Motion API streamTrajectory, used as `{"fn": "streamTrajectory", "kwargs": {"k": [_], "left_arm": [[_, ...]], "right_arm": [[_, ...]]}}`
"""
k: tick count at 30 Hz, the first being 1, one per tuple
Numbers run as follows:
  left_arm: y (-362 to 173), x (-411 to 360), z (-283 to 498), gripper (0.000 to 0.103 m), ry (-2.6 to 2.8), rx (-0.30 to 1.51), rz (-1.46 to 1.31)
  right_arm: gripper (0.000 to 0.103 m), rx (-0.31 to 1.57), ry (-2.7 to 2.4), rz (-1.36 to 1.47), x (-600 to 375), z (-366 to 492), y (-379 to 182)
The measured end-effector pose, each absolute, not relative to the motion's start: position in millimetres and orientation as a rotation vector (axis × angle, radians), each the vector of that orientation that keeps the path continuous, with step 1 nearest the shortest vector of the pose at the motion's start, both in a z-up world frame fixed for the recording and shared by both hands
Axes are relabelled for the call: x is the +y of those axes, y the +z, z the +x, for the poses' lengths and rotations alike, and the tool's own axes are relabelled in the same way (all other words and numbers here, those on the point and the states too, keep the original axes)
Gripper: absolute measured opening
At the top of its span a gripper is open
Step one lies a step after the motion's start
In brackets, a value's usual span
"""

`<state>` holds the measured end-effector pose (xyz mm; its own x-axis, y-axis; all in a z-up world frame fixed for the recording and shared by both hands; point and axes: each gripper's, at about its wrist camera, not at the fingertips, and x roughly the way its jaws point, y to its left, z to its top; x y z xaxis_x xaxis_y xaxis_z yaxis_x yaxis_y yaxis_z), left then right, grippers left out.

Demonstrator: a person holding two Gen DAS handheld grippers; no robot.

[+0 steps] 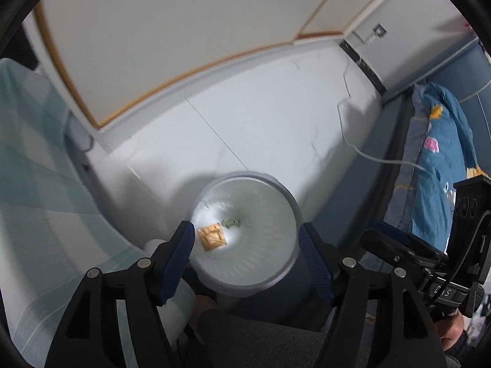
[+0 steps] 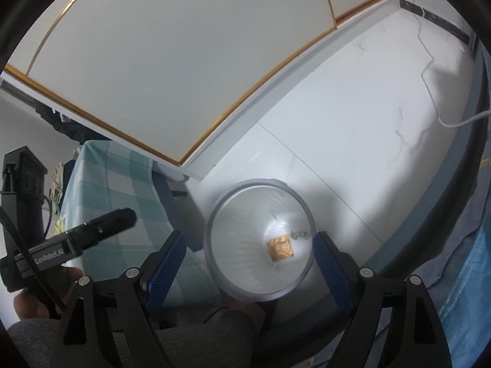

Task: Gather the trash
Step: 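Move both grippers back over the yellow bread wrapper on the table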

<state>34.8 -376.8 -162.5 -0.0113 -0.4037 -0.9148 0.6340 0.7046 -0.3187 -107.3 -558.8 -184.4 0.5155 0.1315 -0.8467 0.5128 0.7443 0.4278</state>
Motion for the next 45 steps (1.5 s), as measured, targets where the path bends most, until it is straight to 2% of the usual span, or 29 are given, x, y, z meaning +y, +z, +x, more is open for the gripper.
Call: {"fn": "streamTrajectory", "kwargs": {"k": [16,25,33,45], "left_arm": [[-71,-311,29,0.067,-0.643,1.034,0.147],[-25,-258,13,0.067,-0.587,0.841,0.149],[2,-203,14,0.067,-0.514,0.774,0.075],[4,-104,25,0.067,-0.344,0.745,-0.057]], "right_arm": [[0.085,0.816,-0.159,0.616,-516,-99,-76],[0.086,0.709,-0.021,0.529,-447,-86,-17],[0.086,0.684,0.067,0.478,-392,-74,0],[0.086,0.7,0.235,0.394,-303,-34,6]]}}
